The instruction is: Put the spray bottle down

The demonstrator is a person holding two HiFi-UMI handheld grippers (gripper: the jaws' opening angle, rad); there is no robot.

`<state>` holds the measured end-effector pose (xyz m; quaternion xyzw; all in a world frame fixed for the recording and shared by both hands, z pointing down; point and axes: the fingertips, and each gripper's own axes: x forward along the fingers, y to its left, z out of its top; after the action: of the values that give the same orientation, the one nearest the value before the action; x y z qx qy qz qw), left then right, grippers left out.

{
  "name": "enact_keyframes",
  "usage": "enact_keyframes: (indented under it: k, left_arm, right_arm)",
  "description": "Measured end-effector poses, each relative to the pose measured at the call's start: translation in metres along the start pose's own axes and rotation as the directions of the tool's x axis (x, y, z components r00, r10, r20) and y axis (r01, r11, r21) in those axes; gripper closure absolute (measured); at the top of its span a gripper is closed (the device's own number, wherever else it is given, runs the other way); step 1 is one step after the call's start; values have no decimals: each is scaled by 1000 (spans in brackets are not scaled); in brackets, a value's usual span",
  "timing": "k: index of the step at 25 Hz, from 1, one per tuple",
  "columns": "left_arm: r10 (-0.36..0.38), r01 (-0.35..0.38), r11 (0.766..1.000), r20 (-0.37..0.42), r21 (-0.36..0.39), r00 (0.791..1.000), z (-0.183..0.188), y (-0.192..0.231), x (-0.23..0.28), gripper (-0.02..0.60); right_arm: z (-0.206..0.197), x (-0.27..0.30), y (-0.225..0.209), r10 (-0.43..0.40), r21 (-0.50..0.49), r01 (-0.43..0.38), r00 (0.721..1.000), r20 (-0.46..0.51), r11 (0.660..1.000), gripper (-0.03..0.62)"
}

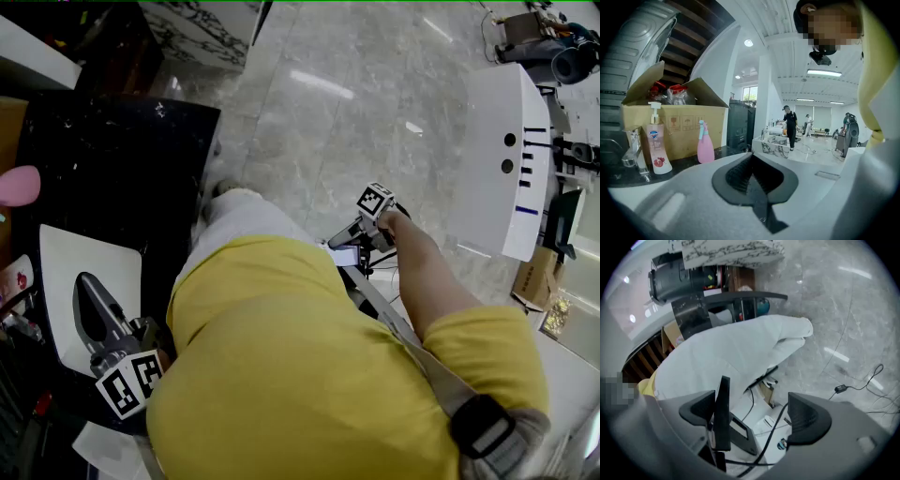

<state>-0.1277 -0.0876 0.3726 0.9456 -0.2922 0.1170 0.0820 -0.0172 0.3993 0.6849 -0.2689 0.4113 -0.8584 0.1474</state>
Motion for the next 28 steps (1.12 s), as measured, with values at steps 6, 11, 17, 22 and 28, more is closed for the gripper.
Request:
enact_keyframes:
  k: [6, 11, 17, 22, 28]
  left_arm:
    - [-8, 8, 1000, -3, -5, 1000, 8, -2, 1, 581]
    - [-19, 19, 1000, -7, -8, 1000, 11, -3, 9, 581]
    - [-33, 33, 999, 22, -3, 999, 24, -2, 18, 581]
    - [-12, 12, 1000, 40, 5, 999, 31, 6, 18, 581]
    - [42, -43, 999, 33, 27, 999, 31, 14, 3, 581]
  right_arm:
    - [-6, 0, -8, 26, 80, -46, 972, 236, 996, 132]
    - [8, -32, 29, 130, 5, -138, 942, 309, 990, 177]
    - [48, -96, 129, 38, -401, 34, 985, 171, 916, 329]
    - [111, -134, 260, 109, -716, 135, 953, 284, 684, 469]
    - [134, -111, 383, 152, -920, 230, 945, 288, 317, 594]
